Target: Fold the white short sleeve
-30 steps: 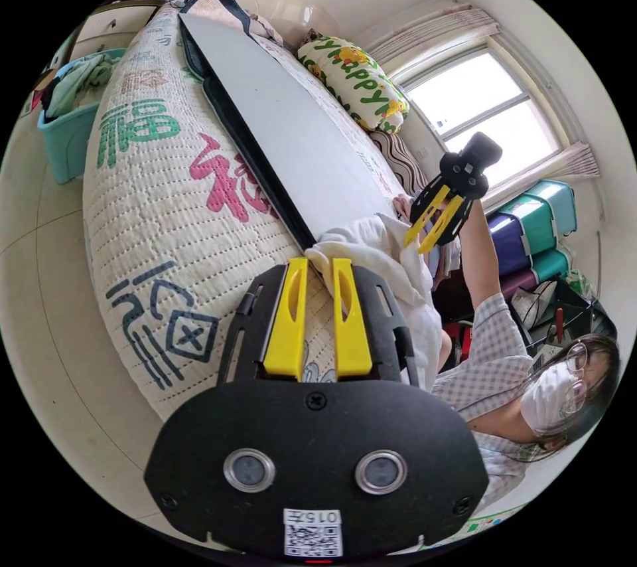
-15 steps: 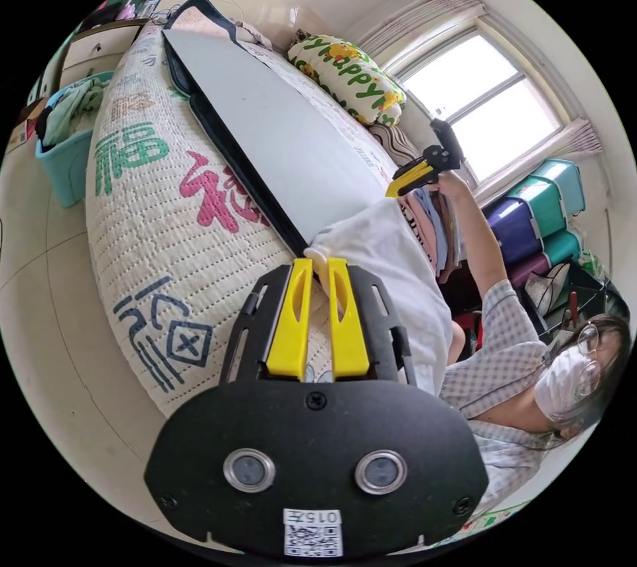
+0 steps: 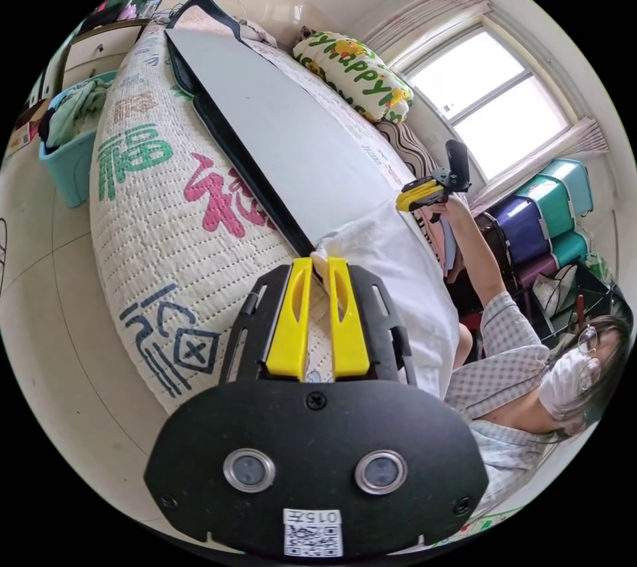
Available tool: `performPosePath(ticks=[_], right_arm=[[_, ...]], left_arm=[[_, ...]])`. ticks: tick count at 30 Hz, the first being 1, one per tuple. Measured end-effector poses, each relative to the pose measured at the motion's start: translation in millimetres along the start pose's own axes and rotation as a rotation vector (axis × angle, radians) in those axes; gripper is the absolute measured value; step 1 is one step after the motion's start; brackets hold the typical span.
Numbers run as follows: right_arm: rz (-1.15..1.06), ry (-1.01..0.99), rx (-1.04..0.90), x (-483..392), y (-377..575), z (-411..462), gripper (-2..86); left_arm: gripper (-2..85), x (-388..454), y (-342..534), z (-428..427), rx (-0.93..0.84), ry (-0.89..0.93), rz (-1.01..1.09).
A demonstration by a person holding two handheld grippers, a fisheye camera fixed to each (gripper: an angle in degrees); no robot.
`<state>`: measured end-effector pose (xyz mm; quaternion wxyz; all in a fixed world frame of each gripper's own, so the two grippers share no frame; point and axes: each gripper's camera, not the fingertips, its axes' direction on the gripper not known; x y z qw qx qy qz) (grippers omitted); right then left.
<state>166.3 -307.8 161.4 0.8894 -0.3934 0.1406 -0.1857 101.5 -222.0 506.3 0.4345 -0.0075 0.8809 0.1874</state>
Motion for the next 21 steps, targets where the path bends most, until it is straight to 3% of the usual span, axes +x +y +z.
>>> performPosePath(ticks=[6, 9, 12, 14, 17, 21], right_arm=[[0.160, -0.014, 0.210, -15.2, 73.0, -25.7, -0.3], [0.120, 0.003, 0.437, -60.6, 145.8, -47.7, -0.4], [-0.002, 0.292, 0.642, -148.8, 228.9, -54.6, -0.5], [-0.034, 0.656, 0.755, -227.0, 287.4, -41.8, -0.6], [-0.084, 0.953, 0.895, -308.1, 348.4, -13.7, -0.8], [-0.004, 0.911, 0.943, -358.3, 392.9, 15.4, -0.8]], left_arm=[[6.5, 29.0, 18.2, -5.3, -0.038, -0.065, 0.031], [6.5, 48.0, 34.8, -35.2, 0.078, -0.111, 0.020], [5.5, 98.1, 60.1, -75.4, 0.356, -0.284, 0.081], [4.8, 161.0, 82.4, -91.5, 0.593, -0.402, 0.224], [4.9, 244.9, 101.9, -79.2, 0.784, -0.477, 0.492], [6.3, 337.8, 104.3, -11.2, 0.774, -0.644, 0.783]])
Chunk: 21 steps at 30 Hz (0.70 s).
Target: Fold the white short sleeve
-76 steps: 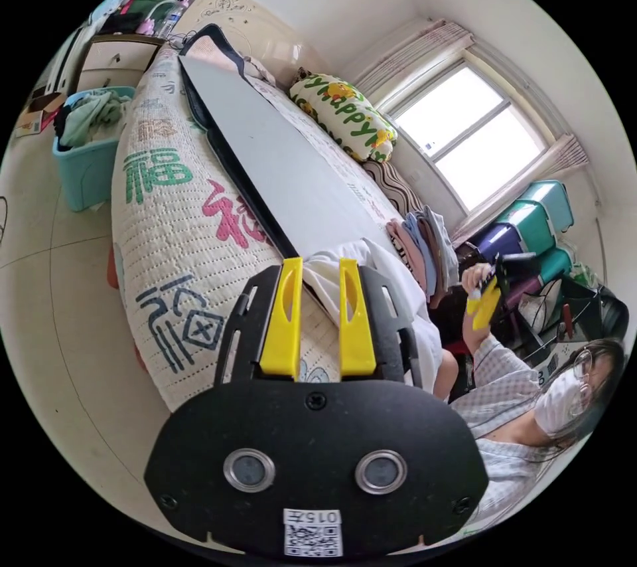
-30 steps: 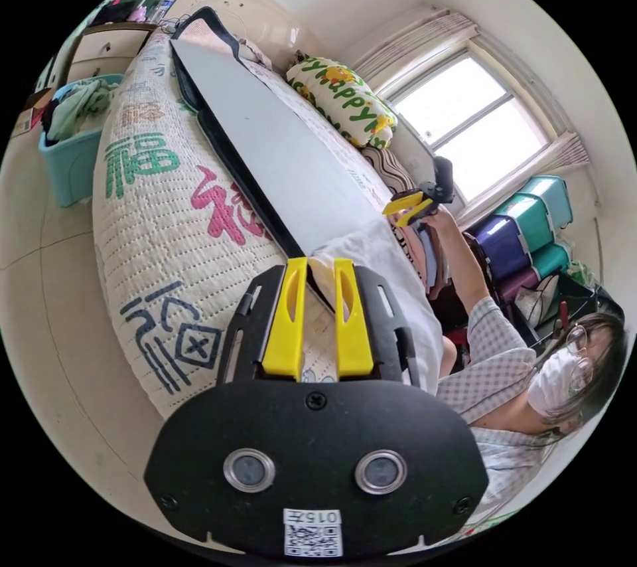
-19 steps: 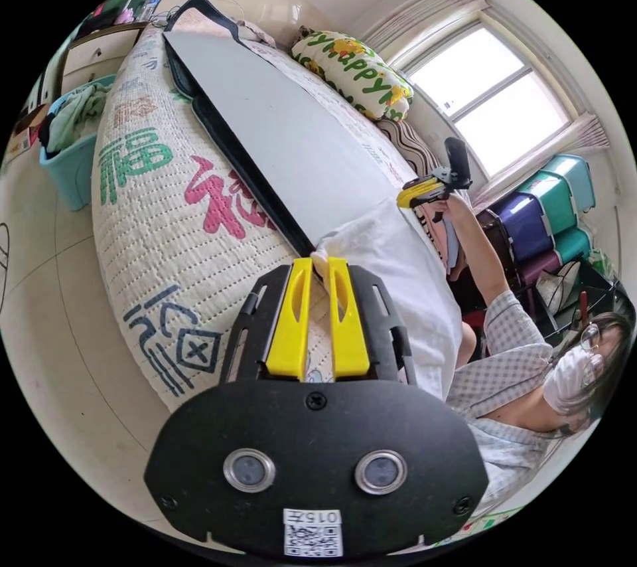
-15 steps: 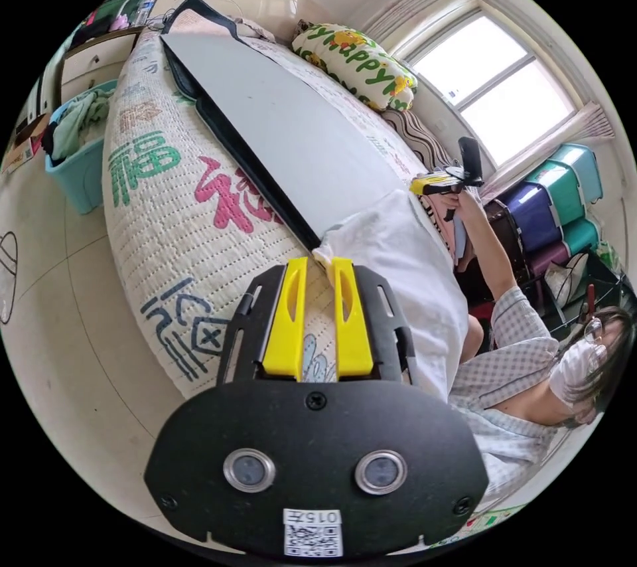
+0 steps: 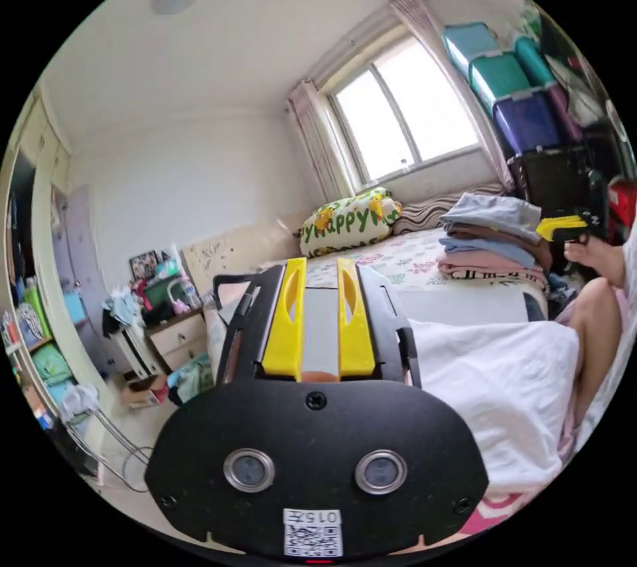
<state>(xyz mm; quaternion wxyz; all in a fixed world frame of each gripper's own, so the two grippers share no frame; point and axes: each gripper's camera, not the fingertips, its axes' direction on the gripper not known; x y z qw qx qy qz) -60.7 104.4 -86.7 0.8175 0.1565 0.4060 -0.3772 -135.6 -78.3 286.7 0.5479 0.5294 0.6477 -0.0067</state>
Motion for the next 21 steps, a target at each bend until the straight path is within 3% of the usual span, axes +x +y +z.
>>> performPosePath(ticks=[3, 6, 8, 21], right_arm=[[0.124, -0.136, 0.027, -14.3, 31.0, -27.7, -0.3], [0.223, -0.207, 0.013, -24.5, 54.4, -36.8, 2.9], [0.228, -0.170, -0.122, -32.6, 68.5, -28.6, 5.9], [0.260, -0.412, -0.384, -19.0, 122.7, -33.4, 7.9]], left_arm=[[4.3, 68.8, -19.3, 38.3, -0.031, -0.055, 0.072], [5.4, 105.4, -33.5, 96.8, -0.212, 0.089, 0.013], [8.1, 127.1, -37.6, 153.3, -0.417, 0.231, -0.005], [9.0, 166.5, -28.3, 350.5, -0.932, 0.481, -0.203]])
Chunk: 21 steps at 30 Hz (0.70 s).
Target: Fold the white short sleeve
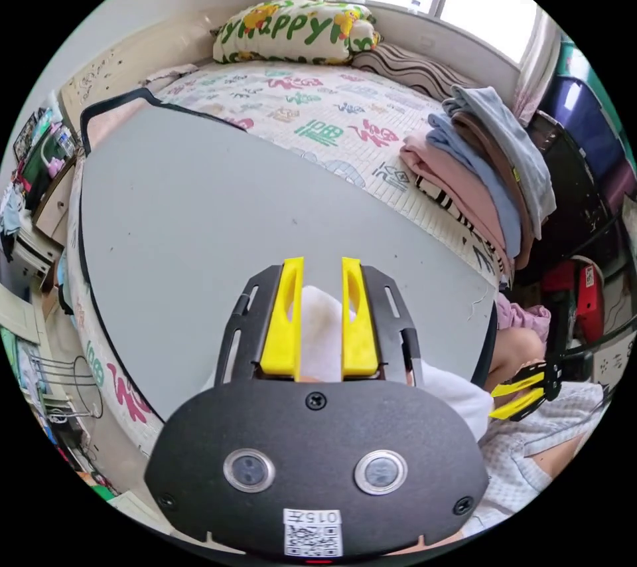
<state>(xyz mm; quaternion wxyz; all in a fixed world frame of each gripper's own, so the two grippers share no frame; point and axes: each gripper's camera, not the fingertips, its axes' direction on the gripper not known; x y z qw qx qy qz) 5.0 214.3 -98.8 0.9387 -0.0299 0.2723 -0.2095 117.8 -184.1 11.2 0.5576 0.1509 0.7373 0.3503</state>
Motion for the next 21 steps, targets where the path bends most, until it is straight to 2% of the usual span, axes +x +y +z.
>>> performPosePath(ticks=[6, 10, 13, 16, 21], right_arm=[[-0.034, -0.066, -0.029, -2.4, 16.1, -5.7, 4.1], [-0.084, -0.039, -0.038, -11.6, 25.4, -9.1, 0.3], [-0.111, -0.020, -0.033, -16.1, 32.2, -14.3, -0.4], [-0.135, -0.018, -0.011, -18.8, 36.9, -24.0, -0.5], [-0.129, -0.016, -0.021, -19.7, 42.0, -25.2, 0.3]], left_arm=[[8.9, 2.7, -14.9, 32.1, -0.119, -0.075, 0.028], [5.1, 2.7, -22.9, 35.0, -0.094, -0.096, 0.015], [1.2, -2.1, -28.6, 23.9, -0.008, -0.091, -0.024], [0.3, -7.8, -37.3, 16.0, 0.044, -0.070, -0.055], [0.8, -14.5, -42.4, 22.8, 0.020, 0.020, -0.044]])
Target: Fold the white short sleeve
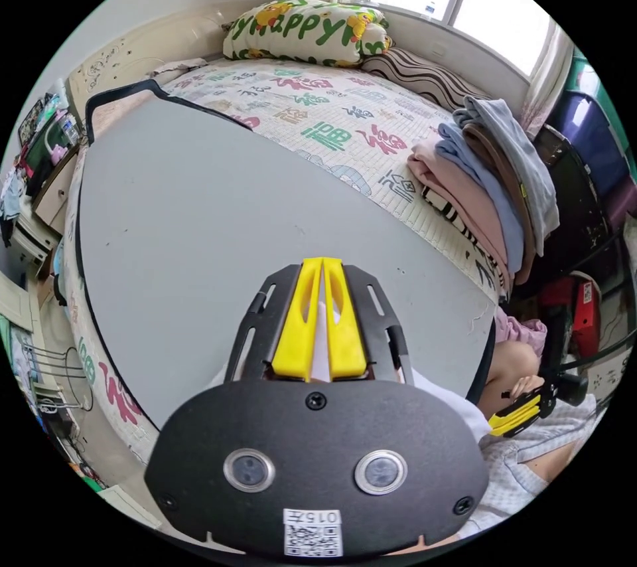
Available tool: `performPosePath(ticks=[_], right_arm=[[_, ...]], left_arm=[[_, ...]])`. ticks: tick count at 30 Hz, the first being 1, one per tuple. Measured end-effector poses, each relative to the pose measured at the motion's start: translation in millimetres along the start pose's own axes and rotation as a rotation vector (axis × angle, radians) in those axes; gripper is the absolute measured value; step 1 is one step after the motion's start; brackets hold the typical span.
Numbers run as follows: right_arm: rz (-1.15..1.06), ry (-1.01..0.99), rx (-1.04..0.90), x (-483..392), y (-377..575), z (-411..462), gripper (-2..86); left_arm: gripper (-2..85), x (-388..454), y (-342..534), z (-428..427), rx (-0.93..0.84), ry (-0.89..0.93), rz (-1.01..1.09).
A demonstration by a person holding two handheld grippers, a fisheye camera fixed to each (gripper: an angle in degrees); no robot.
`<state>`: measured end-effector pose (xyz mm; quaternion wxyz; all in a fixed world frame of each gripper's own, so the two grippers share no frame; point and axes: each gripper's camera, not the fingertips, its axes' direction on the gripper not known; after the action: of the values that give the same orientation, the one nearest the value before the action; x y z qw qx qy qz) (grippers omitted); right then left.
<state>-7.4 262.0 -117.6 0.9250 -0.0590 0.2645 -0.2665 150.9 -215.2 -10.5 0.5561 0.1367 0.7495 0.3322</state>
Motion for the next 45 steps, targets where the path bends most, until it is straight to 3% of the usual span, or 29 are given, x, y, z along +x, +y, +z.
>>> performPosePath(ticks=[7, 10, 13, 17, 27, 30, 33, 38, 45], right_arm=[[0.082, 0.024, 0.000, 10.3, 6.3, -2.0, 8.1], [0.077, -0.086, -0.017, 11.0, 5.8, 3.0, 5.8], [0.065, -0.064, -0.046, 6.9, 4.4, 9.2, 1.3], [0.004, -0.028, -0.048, -3.6, 2.1, 10.1, -0.4], [-0.010, -0.054, -0.046, 7.0, -8.9, -2.8, -0.6], [-0.004, -0.025, -0.116, 5.6, -14.2, 12.7, 0.6], [0.052, -0.036, -0.148, 14.5, -19.4, 17.2, 5.2], [0.176, -0.072, -0.036, 48.5, -18.9, -11.1, 7.4], [0.264, -0.180, 0.005, 76.0, -31.5, -11.5, 8.3]], left_arm=[[6.0, -25.2, 11.9, 8.7, -0.044, 0.069, 0.009], [5.6, -28.2, 12.4, 11.9, -0.084, 0.055, 0.013], [4.8, -23.5, 12.7, 14.6, -0.116, 0.002, 0.082], [1.8, -18.1, 15.1, 9.9, -0.098, -0.049, 0.136], [-0.2, -40.2, 19.9, -23.7, 0.082, -0.006, 0.007], [0.0, -45.6, 23.9, -7.0, 0.010, -0.006, 0.025], [0.7, -60.3, 41.0, -24.1, 0.072, 0.049, 0.017], [2.1, -90.8, 120.3, -125.8, 0.265, 0.167, 0.003], [5.0, -87.4, 309.0, -223.9, 0.344, 0.125, -0.046]])
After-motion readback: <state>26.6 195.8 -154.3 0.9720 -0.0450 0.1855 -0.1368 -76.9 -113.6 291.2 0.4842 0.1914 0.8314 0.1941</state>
